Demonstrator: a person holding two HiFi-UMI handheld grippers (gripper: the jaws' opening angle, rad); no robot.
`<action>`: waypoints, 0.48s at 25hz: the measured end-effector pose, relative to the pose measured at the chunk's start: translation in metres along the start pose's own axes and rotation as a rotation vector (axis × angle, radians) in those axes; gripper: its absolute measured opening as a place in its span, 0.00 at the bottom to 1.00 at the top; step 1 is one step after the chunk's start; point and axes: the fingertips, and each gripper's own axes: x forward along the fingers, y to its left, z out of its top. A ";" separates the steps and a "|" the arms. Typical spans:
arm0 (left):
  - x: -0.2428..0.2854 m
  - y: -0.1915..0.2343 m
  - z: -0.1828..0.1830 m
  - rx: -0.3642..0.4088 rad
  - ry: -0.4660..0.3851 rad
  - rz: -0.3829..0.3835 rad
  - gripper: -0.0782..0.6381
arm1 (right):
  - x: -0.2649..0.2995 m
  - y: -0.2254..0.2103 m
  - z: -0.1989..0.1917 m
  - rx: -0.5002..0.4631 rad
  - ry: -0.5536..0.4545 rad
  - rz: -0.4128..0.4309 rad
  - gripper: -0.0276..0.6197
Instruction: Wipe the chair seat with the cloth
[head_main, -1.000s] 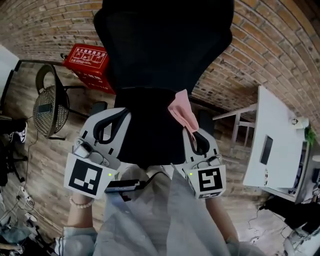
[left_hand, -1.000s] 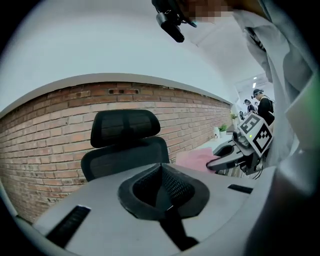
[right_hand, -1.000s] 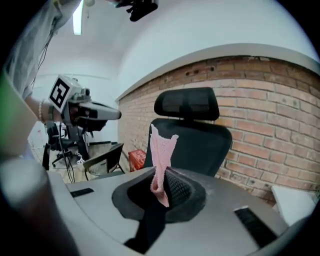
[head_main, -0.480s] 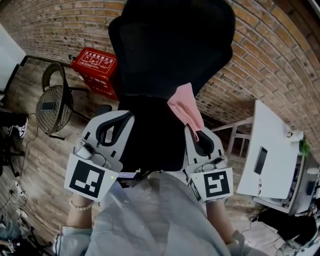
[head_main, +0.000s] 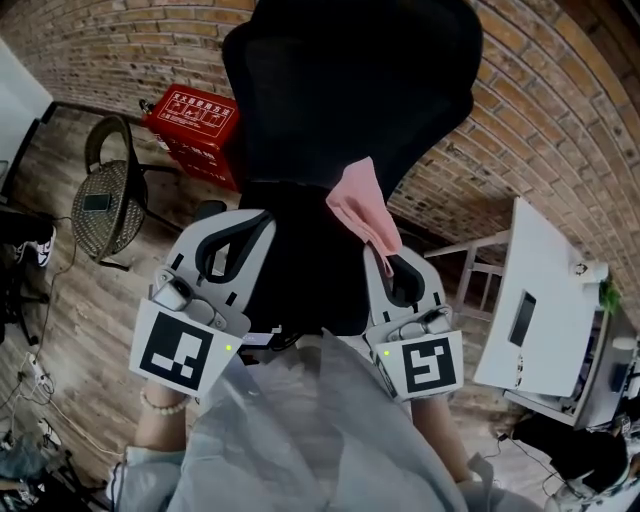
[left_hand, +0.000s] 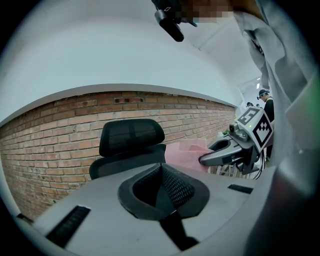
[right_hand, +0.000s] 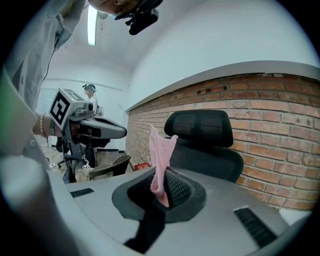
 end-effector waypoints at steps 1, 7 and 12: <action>0.001 0.000 -0.001 0.002 0.001 -0.002 0.13 | 0.001 0.000 -0.001 0.001 0.002 -0.002 0.12; 0.003 -0.001 -0.004 0.010 0.004 -0.010 0.13 | 0.004 -0.001 -0.005 -0.007 0.010 -0.002 0.13; 0.005 0.000 -0.005 0.008 0.007 -0.017 0.13 | 0.007 0.000 -0.004 -0.009 0.015 0.000 0.13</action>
